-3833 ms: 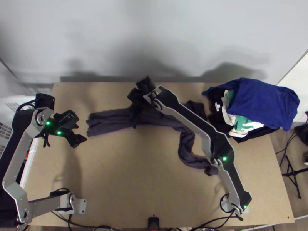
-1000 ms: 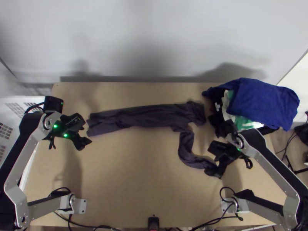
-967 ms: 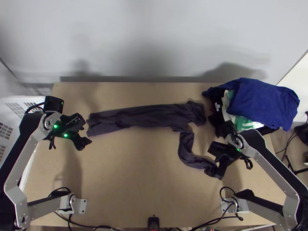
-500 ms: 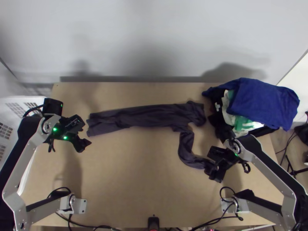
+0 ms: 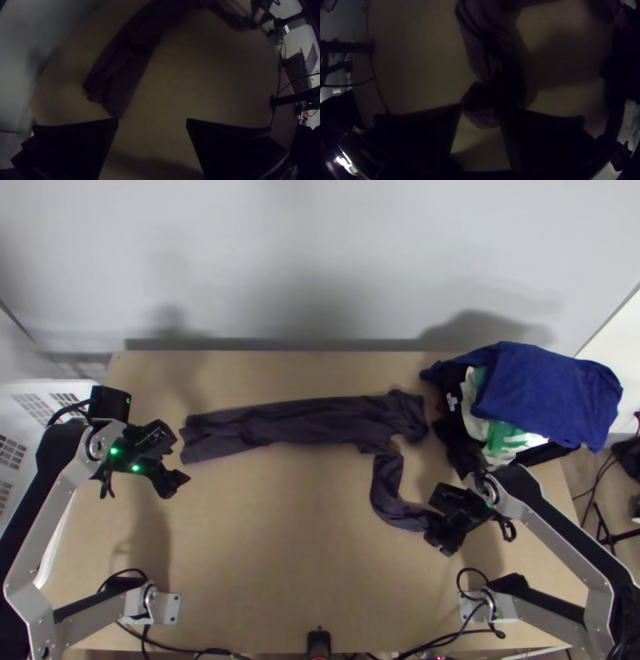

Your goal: Fold the t-shirt

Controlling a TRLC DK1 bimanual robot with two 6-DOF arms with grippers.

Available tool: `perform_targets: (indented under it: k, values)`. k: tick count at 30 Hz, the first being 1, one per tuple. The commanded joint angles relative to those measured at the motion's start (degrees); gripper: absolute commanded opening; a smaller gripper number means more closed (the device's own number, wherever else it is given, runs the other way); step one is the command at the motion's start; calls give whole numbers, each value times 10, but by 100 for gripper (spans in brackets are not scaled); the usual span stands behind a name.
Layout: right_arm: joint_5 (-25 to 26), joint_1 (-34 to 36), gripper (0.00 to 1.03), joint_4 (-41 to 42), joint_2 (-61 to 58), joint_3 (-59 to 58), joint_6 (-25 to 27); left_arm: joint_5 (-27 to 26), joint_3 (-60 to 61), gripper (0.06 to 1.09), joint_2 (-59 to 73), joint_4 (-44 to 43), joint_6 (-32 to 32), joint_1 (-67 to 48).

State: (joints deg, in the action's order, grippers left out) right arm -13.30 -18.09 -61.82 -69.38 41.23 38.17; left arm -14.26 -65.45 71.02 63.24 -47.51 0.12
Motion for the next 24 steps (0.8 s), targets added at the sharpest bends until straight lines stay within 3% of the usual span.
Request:
perform_targets:
  k: [1, 4, 13, 16, 20, 24]
  values:
    - [0, -5, 23, 21, 11, -17, -2, 2, 1, 105, -2, 0, 0, 0]
    - [0, -5, 3, 36, 18, -24, -7, 2, 4, 105, -2, -1, 0, 1]
    - [-1, -3, 3, 34, 42, -10, -27, 3, 6, 105, -2, -5, -1, 1]
    - [-25, -5, 3, 6, 76, 27, -37, 4, 6, 105, -2, -6, -1, 1]
    - [-67, -21, 3, -22, 107, 95, -76, 4, 8, 105, -2, -8, -2, 4]
    - [-73, -71, 3, -23, 101, 149, -117, 5, 11, 105, -1, -10, -2, 2]
